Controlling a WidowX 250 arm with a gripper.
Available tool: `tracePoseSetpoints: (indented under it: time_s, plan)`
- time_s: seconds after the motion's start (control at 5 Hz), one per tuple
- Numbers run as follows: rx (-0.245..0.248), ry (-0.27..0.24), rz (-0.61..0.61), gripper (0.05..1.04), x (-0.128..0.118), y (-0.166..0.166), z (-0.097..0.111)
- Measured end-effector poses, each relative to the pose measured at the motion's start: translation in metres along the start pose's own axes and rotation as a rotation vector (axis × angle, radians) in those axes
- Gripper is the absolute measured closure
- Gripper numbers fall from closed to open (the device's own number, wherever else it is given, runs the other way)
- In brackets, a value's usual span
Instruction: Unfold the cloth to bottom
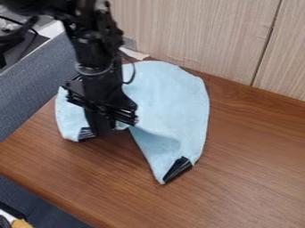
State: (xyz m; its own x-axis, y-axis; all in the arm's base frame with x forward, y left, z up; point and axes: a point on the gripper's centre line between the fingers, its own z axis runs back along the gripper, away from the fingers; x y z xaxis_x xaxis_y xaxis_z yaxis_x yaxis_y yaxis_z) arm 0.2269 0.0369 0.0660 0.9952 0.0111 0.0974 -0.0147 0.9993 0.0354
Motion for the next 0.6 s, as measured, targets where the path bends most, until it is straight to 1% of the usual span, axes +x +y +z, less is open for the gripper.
tracePoseSetpoints:
  time_s: [0.2, 0.4, 0.6]
  plan:
    - [-0.007, 0.012, -0.052, 1.027, -0.024, 0.006, 0.006]
    - [-0.007, 0.013, -0.107, 1.028, -0.045, 0.015, 0.007]
    - [0.004, 0.032, -0.147, 1.028, -0.062, 0.021, 0.004]
